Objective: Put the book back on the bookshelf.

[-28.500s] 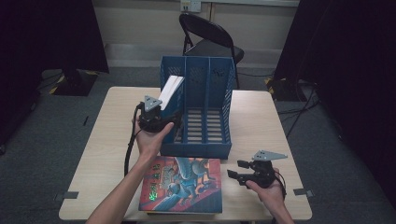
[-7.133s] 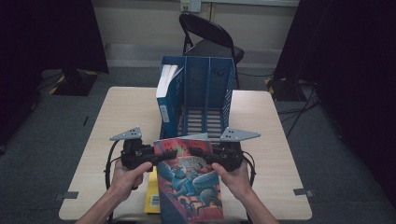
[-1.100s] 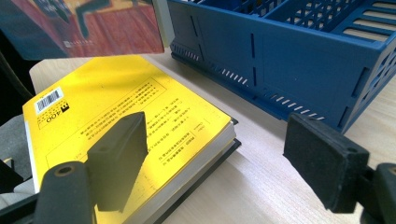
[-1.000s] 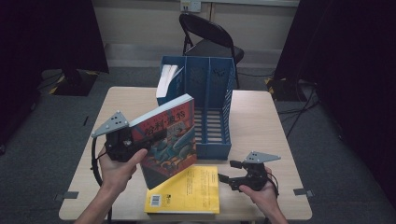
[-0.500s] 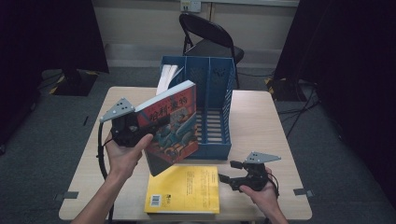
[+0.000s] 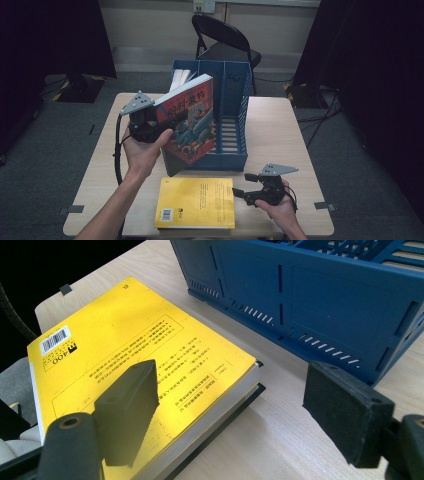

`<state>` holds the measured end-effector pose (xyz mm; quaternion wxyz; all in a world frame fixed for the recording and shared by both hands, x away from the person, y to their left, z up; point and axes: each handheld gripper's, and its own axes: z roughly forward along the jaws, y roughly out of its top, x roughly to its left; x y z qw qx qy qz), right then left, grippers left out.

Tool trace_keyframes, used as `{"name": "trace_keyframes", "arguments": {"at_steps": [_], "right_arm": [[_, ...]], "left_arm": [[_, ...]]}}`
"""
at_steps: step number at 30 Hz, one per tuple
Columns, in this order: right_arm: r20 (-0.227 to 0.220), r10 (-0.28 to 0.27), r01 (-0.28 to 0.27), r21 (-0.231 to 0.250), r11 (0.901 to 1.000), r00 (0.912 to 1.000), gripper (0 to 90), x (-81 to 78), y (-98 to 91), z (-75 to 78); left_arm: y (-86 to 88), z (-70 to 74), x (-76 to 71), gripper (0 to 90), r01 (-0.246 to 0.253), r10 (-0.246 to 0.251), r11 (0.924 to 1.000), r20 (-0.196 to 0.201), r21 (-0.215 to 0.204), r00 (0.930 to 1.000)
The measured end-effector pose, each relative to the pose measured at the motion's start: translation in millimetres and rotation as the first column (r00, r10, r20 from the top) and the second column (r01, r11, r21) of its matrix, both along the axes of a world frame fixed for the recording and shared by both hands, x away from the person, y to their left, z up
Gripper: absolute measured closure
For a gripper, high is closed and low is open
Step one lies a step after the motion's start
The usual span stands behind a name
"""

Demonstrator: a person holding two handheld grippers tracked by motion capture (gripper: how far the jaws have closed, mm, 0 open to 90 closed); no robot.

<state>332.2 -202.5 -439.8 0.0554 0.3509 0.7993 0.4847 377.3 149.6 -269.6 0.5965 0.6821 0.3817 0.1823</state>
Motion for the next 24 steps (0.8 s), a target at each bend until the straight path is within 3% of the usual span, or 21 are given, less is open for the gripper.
{"name": "trace_keyframes", "arguments": {"at_steps": [9,14,24], "right_arm": [[-0.007,0.003,-0.003,-0.004,1.0,1.0,21.5,0.6,-0.1,-1.6],[-0.008,0.004,-0.004,-0.003,1.0,1.0,21.4,0.5,-0.2,-1.6],[-0.006,-0.007,0.007,-0.001,1.0,1.0,20.8,-1.2,-4.0,-1.6]], "left_arm": [[-4.3,4.8,19.5,74.6,-0.053,0.053,0.9986,-0.01,-0.005,0.9986],[-14.0,4.9,27.7,74.6,-0.068,0.069,0.9976,-0.01,0.013,0.9976],[-35.4,5.5,50.0,74.6,-0.147,0.147,0.9883,-0.005,0.04,0.9891]]}}
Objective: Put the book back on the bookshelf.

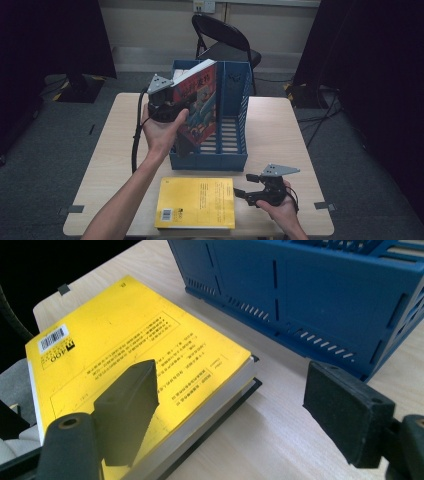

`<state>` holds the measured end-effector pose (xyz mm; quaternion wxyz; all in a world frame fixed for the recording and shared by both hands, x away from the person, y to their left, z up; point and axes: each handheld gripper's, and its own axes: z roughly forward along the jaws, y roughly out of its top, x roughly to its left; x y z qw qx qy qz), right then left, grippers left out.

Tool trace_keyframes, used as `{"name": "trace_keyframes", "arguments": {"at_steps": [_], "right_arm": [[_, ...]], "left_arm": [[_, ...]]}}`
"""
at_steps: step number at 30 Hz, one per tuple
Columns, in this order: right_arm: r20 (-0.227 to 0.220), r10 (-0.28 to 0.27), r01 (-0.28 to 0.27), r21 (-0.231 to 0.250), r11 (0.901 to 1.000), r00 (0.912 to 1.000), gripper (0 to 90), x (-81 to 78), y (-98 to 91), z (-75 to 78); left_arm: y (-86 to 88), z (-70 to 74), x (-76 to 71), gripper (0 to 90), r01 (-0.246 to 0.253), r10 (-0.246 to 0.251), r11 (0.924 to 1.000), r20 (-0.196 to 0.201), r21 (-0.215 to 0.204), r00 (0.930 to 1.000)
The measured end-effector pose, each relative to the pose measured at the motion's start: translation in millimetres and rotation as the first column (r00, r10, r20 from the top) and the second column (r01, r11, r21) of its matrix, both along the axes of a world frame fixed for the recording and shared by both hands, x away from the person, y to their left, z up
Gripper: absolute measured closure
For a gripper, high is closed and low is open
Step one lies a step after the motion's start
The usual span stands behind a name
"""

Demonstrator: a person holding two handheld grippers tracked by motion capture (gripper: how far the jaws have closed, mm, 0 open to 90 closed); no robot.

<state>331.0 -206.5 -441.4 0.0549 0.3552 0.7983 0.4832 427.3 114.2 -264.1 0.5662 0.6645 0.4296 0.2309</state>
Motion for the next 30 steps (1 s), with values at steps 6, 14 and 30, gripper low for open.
{"name": "trace_keyframes", "arguments": {"at_steps": [6,14,30], "right_arm": [[-0.003,0.005,-0.005,-0.005,1.0,1.0,20.8,-0.2,1.0,-1.1],[-0.004,0.023,-0.023,-0.006,0.9997,0.9997,20.1,-1.3,0.7,-2.8],[-0.01,0.053,-0.053,-0.019,0.9984,0.9985,19.2,-1.2,3.0,-5.6]], "left_arm": [[-16.8,-11.7,11.6,74.6,-0.045,0.045,0.999,-0.014,0.003,0.9989],[-28.3,-17.1,29.4,74.6,-0.084,0.084,0.9965,-0.023,0.006,0.9962],[-47.6,-29.5,50.9,74.6,-0.135,0.135,0.9908,-0.023,0.002,0.9905]]}}
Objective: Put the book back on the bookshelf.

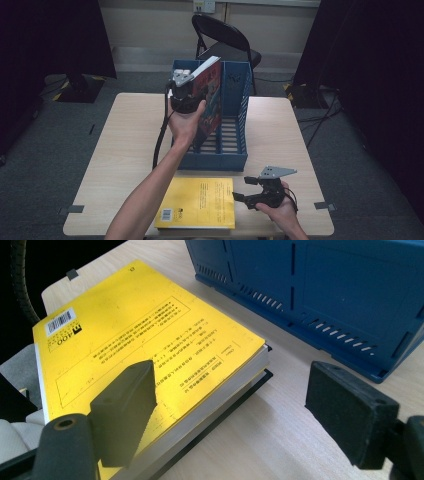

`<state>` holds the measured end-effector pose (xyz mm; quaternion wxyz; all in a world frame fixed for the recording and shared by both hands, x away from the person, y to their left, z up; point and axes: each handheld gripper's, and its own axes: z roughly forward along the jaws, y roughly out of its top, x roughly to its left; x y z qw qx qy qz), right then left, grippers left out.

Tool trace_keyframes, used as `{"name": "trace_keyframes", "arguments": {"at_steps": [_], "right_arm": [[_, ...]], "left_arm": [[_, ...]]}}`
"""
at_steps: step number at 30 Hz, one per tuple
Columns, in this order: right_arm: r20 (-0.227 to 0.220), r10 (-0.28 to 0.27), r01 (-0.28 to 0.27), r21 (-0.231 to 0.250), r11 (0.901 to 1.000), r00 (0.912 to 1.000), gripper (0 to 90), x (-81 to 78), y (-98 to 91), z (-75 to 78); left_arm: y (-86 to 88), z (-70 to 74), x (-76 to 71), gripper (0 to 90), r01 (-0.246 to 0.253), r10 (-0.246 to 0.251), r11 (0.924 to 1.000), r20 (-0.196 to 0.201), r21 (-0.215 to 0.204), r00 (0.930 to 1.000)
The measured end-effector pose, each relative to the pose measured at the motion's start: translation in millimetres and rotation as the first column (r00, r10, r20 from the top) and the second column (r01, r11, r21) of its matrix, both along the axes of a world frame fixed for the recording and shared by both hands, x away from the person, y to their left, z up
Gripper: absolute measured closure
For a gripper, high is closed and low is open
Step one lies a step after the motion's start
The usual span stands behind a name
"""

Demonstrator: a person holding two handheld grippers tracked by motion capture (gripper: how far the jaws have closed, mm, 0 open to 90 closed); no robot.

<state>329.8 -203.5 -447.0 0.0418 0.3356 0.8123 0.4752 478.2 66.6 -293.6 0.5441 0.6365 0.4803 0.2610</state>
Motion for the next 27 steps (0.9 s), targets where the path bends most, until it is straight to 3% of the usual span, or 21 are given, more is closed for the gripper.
{"name": "trace_keyframes", "arguments": {"at_steps": [6,14,27], "right_arm": [[-0.002,0.008,-0.008,-0.008,0.9999,1.0,19.3,-0.7,0.4,-0.9],[-0.006,0.011,-0.011,-0.012,0.9999,0.9999,19.3,-0.1,0.2,-1.8],[-0.013,0.02,-0.021,-0.028,0.9994,0.9997,19.2,0.2,3.0,-3.9]], "left_arm": [[-8.9,-8.8,5.0,74.6,0.0,0.0,0.9998,0.004,0.022,1.0],[-10.0,-23.3,5.6,74.6,-0.002,0.002,0.9999,0.004,0.011,1.0],[-10.4,-47.5,-0.6,74.5,0.05,-0.05,0.998,-0.001,0.039,0.9987]]}}
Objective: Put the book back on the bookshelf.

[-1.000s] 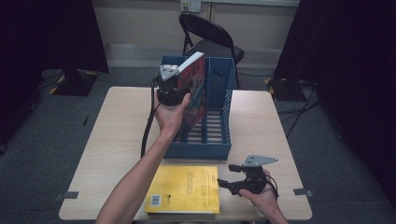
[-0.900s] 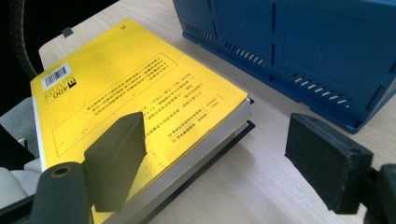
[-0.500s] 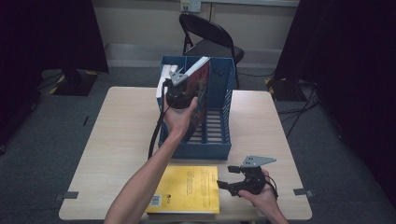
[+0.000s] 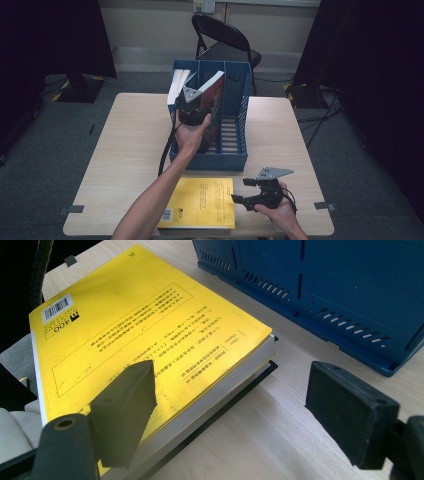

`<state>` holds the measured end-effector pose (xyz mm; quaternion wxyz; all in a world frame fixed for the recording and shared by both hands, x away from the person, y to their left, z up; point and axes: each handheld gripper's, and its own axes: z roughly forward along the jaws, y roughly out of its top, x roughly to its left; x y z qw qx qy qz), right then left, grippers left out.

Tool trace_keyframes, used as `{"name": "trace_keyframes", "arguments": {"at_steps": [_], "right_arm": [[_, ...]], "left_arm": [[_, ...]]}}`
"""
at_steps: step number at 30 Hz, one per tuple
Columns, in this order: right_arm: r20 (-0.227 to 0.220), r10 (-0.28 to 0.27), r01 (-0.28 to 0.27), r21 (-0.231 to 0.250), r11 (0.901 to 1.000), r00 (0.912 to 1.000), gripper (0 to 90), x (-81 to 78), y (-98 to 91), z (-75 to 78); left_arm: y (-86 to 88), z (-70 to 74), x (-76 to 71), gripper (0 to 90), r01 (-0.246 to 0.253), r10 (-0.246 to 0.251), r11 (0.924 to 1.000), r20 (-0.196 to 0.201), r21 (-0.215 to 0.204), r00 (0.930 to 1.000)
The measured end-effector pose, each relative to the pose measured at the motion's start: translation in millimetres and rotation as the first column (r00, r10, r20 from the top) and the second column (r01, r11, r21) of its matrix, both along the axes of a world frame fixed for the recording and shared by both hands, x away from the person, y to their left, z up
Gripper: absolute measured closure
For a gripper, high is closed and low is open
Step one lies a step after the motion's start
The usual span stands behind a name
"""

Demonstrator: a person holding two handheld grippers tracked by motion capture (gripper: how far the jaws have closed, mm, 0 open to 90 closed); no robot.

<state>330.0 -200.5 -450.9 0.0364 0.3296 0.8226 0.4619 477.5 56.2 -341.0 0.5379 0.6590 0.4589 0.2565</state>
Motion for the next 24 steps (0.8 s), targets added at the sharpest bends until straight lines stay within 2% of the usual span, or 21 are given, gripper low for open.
{"name": "trace_keyframes", "arguments": {"at_steps": [4,6,7,8,12,16,17,18,20,24], "right_arm": [[-0.003,-0.003,0.003,-0.003,1.0,1.0,19.2,0.5,-0.4,-0.6],[-0.004,-0.003,0.003,-0.005,1.0,1.0,19.3,0.7,-0.1,-1.0],[-0.003,-0.003,0.003,-0.005,1.0,1.0,19.2,0.7,0.1,-1.0],[-0.002,-0.004,0.004,-0.005,1.0,1.0,19.3,0.6,0.1,-0.9],[-0.002,-0.006,0.006,-0.008,0.9999,1.0,19.4,0.8,0.1,-1.1],[0.001,-0.004,0.004,-0.01,0.9999,1.0,19.4,0.5,1.0,-1.1],[0.0,-0.003,0.003,-0.012,0.9999,1.0,19.5,0.4,1.6,-1.1],[0.0,-0.003,0.003,-0.013,0.9999,1.0,19.5,0.3,1.8,-1.2],[-0.001,-0.004,0.004,-0.014,0.9999,1.0,19.5,0.3,2.2,-1.5],[-0.001,-0.004,0.004,-0.017,0.9999,1.0,19.5,0.0,2.8,-1.6]], "left_arm": [[0.6,-8.2,-5.5,74.4,0.014,-0.014,0.9999,0.008,0.007,0.9999],[0.8,-14.3,-6.5,74.3,0.026,-0.026,0.9993,-0.007,0.029,0.9997],[2.2,-19.2,-6.9,74.3,0.03,-0.03,0.9993,-0.018,0.023,0.9994],[3.7,-21.9,-8.7,74.3,0.029,-0.029,0.9996,-0.012,0.001,0.9995],[3.2,-23.0,-15.9,73.9,0.059,-0.059,0.9968,0.004,0.053,0.9982],[5.2,-26.8,-21.4,73.6,0.071,-0.071,0.9964,0.008,0.048,0.9974],[7.9,-28.3,-25.3,73.5,0.083,-0.083,0.995,0.0,0.055,0.9965],[8.9,-29.9,-28.4,73.5,0.095,-0.095,0.9934,0.009,0.065,0.9954],[9.5,-31.0,-31.3,73.1,0.097,-0.097,0.9939,0.013,0.052,0.9952],[11.9,-29.8,-30.9,72.6,0.099,-0.099,0.9943,-0.006,0.039,0.995]]}}
